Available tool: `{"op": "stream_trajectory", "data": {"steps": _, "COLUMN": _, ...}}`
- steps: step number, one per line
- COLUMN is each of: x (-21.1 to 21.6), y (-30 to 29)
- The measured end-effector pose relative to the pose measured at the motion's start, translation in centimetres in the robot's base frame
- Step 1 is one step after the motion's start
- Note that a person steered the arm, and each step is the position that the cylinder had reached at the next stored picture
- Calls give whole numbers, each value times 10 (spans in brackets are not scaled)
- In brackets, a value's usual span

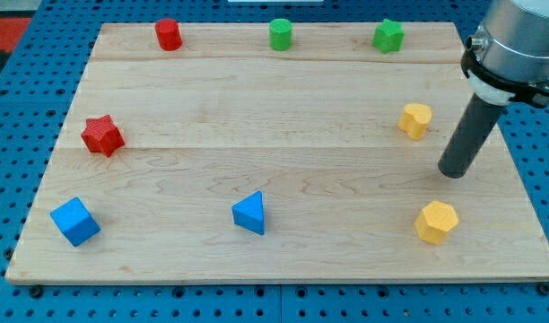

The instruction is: Place the heart in between green circle and hexagon in a diagonal line

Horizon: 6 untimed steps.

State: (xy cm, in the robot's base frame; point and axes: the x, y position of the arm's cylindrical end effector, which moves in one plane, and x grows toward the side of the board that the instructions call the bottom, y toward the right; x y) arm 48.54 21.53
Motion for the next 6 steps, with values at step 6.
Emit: {"op": "stream_trajectory", "data": {"steps": 6, "x": -118, "y": -101}}
